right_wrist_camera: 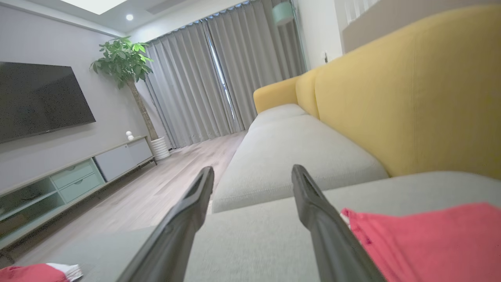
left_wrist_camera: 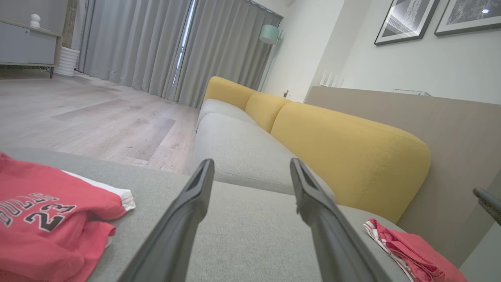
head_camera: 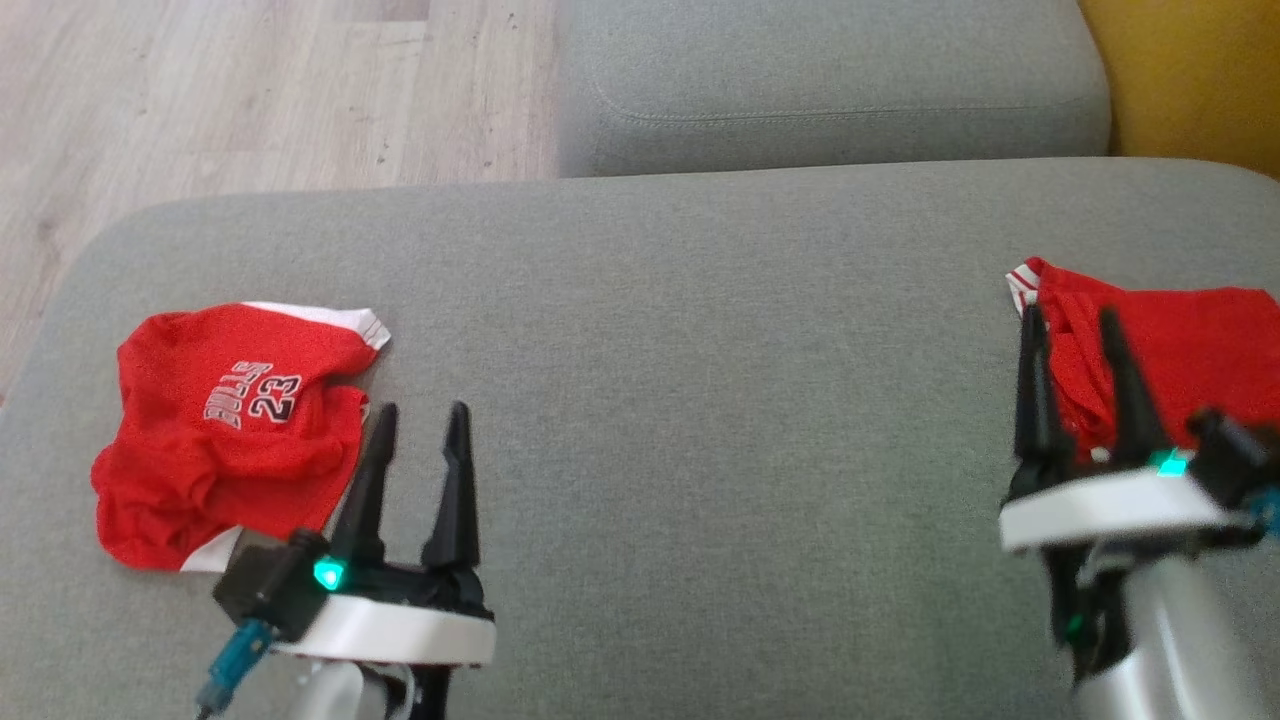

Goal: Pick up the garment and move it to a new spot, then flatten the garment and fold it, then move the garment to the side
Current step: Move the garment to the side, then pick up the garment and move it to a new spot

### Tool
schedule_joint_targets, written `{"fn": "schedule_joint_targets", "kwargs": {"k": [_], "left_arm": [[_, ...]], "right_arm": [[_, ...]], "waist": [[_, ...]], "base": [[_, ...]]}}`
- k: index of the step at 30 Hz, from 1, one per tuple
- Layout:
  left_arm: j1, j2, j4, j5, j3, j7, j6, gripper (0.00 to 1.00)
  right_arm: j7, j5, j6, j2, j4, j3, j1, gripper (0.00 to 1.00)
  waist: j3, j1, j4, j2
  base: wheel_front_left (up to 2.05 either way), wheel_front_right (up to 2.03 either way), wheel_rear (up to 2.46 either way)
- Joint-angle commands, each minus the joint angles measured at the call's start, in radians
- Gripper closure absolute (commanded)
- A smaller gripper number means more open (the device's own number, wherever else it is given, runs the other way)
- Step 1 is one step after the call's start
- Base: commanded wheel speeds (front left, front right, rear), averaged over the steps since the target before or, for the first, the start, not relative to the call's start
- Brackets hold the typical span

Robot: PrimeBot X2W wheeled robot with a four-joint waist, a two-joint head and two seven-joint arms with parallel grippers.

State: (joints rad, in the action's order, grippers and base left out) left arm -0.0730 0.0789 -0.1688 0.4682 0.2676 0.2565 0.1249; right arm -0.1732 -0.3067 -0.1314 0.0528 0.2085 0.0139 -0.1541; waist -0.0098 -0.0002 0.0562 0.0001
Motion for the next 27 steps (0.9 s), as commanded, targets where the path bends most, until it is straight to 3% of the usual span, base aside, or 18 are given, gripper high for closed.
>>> {"fn": "schedule_joint_targets", "kwargs": {"k": [1, 9, 27], "left_arm": [[-0.024, 0.014, 0.034, 0.002, -0.014, 0.005, 0.006, 0.0], [0.016, 0.006, 0.014, -0.005, -0.049, 0.005, 0.006, 0.0], [0.022, -0.025, -0.004, -0.061, -0.095, 0.005, 0.006, 0.0]], "right_arm": [[-0.036, -0.021, 0.001, -0.002, -0.014, -0.045, -0.007, 0.0], [-0.087, -0.063, 0.001, -0.002, 0.035, -0.067, 0.068, 0.0], [-0.088, 0.015, 0.001, -0.003, 0.026, -0.071, 0.103, 0.0]], "waist": [[0.002, 0.0002, 0.004, -0.0001], [0.006, 0.0002, 0.014, -0.0001], [0.007, 0.0002, 0.008, -0.0001]], "base": [[0.0, 0.0, 0.0], [0.0, 0.0, 0.0], [0.0, 0.0, 0.0]]}}
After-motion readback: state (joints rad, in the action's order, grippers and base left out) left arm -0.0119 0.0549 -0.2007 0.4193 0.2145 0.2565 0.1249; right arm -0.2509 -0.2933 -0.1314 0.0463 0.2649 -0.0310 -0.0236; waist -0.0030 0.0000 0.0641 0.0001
